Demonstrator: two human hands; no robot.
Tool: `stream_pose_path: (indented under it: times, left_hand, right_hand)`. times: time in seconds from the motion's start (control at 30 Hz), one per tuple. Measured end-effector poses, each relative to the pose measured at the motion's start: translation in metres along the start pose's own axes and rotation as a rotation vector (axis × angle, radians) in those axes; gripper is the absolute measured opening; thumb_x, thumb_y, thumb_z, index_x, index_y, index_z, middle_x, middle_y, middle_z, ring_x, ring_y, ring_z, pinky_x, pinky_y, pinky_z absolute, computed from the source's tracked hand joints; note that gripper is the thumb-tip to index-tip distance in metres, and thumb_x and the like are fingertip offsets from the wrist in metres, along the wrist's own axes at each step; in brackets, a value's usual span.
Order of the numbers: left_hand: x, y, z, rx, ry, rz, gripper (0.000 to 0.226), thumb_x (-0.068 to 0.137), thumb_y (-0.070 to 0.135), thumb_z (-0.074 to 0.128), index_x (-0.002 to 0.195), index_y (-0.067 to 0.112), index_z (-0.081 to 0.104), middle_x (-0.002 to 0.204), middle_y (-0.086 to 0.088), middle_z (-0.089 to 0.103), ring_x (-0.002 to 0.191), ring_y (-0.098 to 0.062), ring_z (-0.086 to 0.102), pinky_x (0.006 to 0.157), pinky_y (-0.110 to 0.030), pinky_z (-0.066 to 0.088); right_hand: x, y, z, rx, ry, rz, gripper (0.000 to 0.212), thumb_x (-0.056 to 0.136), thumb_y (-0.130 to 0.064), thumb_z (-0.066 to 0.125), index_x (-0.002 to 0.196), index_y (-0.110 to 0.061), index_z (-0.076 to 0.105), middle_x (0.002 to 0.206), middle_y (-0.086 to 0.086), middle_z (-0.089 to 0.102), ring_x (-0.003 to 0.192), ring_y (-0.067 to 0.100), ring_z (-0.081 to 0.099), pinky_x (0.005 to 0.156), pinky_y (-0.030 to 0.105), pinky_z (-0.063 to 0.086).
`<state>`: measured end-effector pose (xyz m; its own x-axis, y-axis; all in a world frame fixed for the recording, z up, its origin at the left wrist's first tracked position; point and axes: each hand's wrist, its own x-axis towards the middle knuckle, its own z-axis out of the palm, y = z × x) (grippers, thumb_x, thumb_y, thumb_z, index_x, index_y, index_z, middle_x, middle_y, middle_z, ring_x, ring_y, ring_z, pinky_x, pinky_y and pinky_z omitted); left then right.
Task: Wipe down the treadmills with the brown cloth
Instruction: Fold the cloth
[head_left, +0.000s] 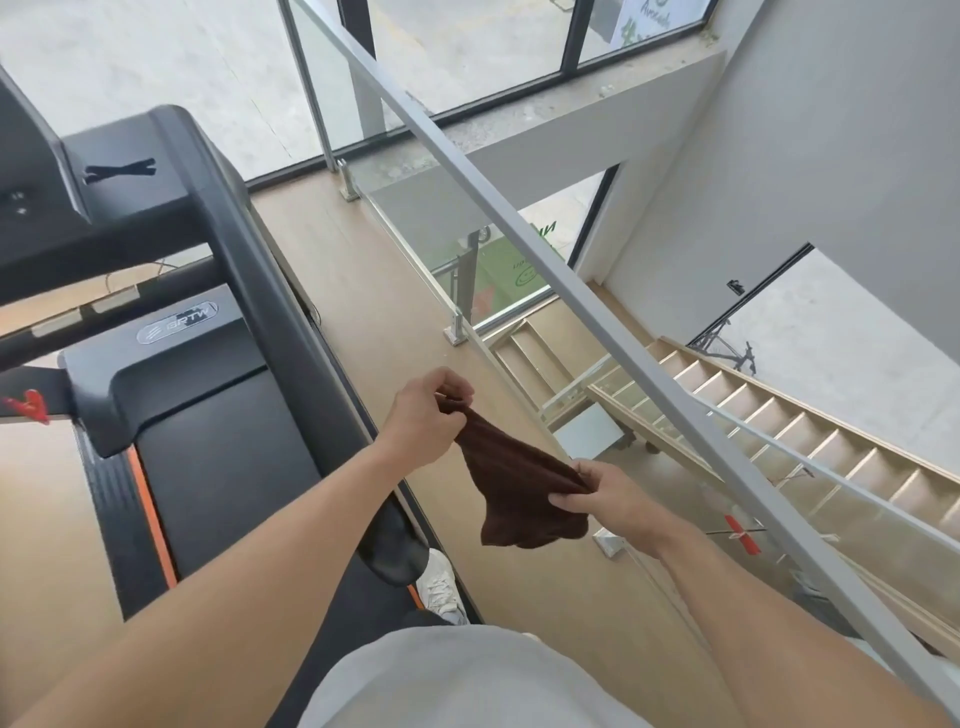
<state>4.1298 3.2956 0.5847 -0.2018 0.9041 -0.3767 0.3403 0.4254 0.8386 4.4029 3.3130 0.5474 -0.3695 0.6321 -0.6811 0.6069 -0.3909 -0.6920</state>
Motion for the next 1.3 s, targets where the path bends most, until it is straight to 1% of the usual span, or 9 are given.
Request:
stream_pose_path:
  times: [0.13, 0.27, 0.4, 0.5, 0.63, 0.83, 0.93, 1.07, 1.3]
  left_hand:
    - [0.016, -0.010, -0.005, 0.400, -0.239, -0.073, 0.047, 0.091, -0.001, 0.063, 0.133, 0.019, 0.060, 0.125, 0.000, 0.063, 0.109, -0.018, 0.060, 0.079, -0.019, 0.048]
    - [0.036, -0.014, -0.012, 0.417, -0.259, -0.122, 0.015, 0.086, 0.012, 0.078, 0.093, 0.019, 0.066, 0.096, 0.000, 0.068, 0.092, -0.020, 0.062, 0.065, -0.023, 0.045]
    - [0.056, -0.013, -0.018, 0.228, -0.264, -0.177, 0.018, 0.085, 0.012, 0.081, 0.089, 0.014, 0.064, 0.092, -0.006, 0.069, 0.087, -0.021, 0.067, 0.070, -0.030, 0.057]
    - [0.073, -0.020, -0.025, 0.203, -0.217, -0.149, 0.020, 0.083, 0.015, 0.083, 0.086, 0.013, 0.063, 0.091, -0.008, 0.073, 0.091, -0.027, 0.070, 0.083, -0.043, 0.062]
    - [0.097, -0.036, -0.028, 0.209, -0.120, -0.086, 0.016, 0.085, 0.019, 0.082, 0.086, 0.017, 0.067, 0.088, -0.005, 0.076, 0.084, -0.025, 0.072, 0.079, -0.041, 0.062]
    - [0.144, -0.056, -0.033, 0.380, 0.089, -0.016, 0.012, 0.088, 0.026, 0.079, 0.085, 0.019, 0.069, 0.090, 0.000, 0.066, 0.089, -0.021, 0.064, 0.080, -0.039, 0.056]
    - [0.167, -0.051, -0.038, 0.409, 0.132, -0.033, 0.016, 0.082, 0.023, 0.084, 0.078, 0.021, 0.069, 0.088, 0.002, 0.066, 0.088, -0.018, 0.063, 0.074, -0.032, 0.054]
    - [0.195, -0.051, -0.044, 0.566, 0.146, -0.066, 0.020, 0.077, 0.026, 0.088, 0.079, 0.018, 0.070, 0.079, 0.001, 0.068, 0.069, -0.013, 0.067, 0.058, -0.022, 0.048]
    - [0.200, -0.057, -0.029, 0.584, 0.374, -0.098, 0.027, 0.080, 0.028, 0.087, 0.088, 0.010, 0.068, 0.095, -0.012, 0.071, 0.076, -0.028, 0.074, 0.076, -0.041, 0.062]
  right_hand:
    - [0.010, -0.032, -0.016, -0.149, 0.187, -0.152, 0.022, 0.082, -0.019, 0.084, 0.079, -0.016, 0.063, 0.063, -0.012, 0.065, 0.065, 0.003, 0.063, 0.069, 0.026, 0.051]
    - [0.022, -0.060, -0.032, -0.330, 0.255, -0.183, 0.032, 0.078, -0.027, 0.087, 0.074, -0.018, 0.057, 0.065, -0.004, 0.066, 0.062, 0.010, 0.063, 0.056, 0.017, 0.044]
    - [0.050, -0.065, -0.055, -0.650, 0.212, -0.067, 0.037, 0.070, -0.035, 0.090, 0.080, -0.026, 0.055, 0.082, -0.007, 0.066, 0.078, 0.013, 0.062, 0.066, 0.030, 0.046]
    - [0.079, -0.065, -0.070, -0.929, 0.107, 0.001, 0.034, 0.077, -0.014, 0.081, 0.093, -0.028, 0.055, 0.093, -0.006, 0.063, 0.085, 0.016, 0.058, 0.070, 0.029, 0.044]
    - [0.129, -0.061, -0.072, -1.080, 0.130, 0.024, 0.027, 0.082, 0.004, 0.054, 0.086, -0.023, 0.053, 0.088, 0.001, 0.061, 0.083, 0.021, 0.059, 0.064, 0.030, 0.043]
    - [0.223, -0.071, -0.072, -1.216, 0.250, -0.057, 0.018, 0.090, -0.042, 0.070, 0.103, -0.030, 0.066, 0.099, -0.001, 0.068, 0.094, 0.025, 0.065, 0.081, 0.034, 0.051]
    - [0.275, -0.072, -0.076, -1.193, 0.263, -0.049, 0.033, 0.084, -0.057, 0.073, 0.099, -0.028, 0.069, 0.093, -0.002, 0.068, 0.088, 0.023, 0.065, 0.078, 0.033, 0.050]
    - [0.339, -0.056, -0.079, -1.089, 0.298, -0.179, 0.031, 0.073, -0.046, 0.086, 0.090, -0.027, 0.069, 0.092, 0.000, 0.071, 0.091, 0.025, 0.067, 0.085, 0.037, 0.056]
    - [0.337, -0.034, -0.107, -0.531, 0.374, -0.329, 0.035, 0.068, -0.035, 0.094, 0.083, -0.023, 0.065, 0.086, -0.002, 0.069, 0.086, 0.022, 0.067, 0.080, 0.035, 0.054]
